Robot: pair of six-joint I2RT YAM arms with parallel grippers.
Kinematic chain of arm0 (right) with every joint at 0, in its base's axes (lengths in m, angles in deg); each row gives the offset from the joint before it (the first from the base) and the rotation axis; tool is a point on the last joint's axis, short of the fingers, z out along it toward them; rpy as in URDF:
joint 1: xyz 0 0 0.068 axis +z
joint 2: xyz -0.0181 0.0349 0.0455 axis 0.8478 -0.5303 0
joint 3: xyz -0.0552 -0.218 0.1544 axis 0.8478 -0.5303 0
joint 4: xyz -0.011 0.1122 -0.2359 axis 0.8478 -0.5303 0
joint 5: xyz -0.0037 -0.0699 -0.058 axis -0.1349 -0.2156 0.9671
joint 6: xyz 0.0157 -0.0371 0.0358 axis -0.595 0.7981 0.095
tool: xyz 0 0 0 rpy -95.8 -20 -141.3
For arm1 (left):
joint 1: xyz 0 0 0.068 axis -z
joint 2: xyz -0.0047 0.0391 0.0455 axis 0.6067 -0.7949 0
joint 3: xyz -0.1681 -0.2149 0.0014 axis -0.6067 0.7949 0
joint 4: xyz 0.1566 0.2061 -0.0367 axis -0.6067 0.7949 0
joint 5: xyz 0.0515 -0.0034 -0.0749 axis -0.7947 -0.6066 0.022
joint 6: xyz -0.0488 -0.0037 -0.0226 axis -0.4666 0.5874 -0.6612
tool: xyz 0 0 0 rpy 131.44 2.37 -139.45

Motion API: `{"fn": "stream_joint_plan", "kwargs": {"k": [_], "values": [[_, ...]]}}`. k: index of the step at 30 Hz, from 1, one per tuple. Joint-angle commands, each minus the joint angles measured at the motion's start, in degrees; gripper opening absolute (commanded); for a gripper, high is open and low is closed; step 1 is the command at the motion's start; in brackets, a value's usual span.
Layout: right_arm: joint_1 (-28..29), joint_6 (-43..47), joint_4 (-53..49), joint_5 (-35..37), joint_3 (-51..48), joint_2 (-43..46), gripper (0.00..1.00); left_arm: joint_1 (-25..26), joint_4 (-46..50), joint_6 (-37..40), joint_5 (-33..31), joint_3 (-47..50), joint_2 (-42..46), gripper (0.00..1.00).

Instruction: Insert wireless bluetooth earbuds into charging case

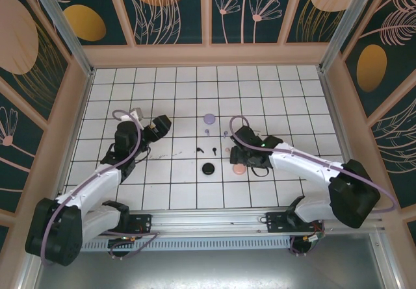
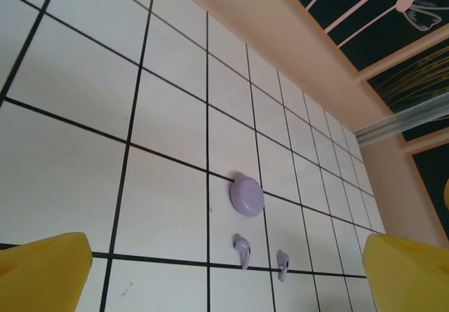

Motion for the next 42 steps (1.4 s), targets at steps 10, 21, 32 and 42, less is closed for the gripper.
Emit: {"fn": "stream_joint_plan", "kwargs": {"k": [10,21,32,42], "values": [[3.49,-6.92,-0.96,3.51,2.71,-7.46,0.79,7.02,1.37,0.8,-5.36,-6.64,-8.2,0.99],[4.19,-8.31,1.97,2.62,1.56,-7.52,0.79,7.94,1.68,2.22,-5.7,-7.42,-9.61,0.99],[4.2,-7.14,5.01,0.29,1.69,-8.63,0.8,8.02,2.28,2.92,-5.79,-7.77,-9.31,0.99],[4.19,-4.34,7.3,-1.15,3.51,-12.32,0.8,8.04,2.36,2.95,-5.9,-7.71,-9.04,0.99]]}}
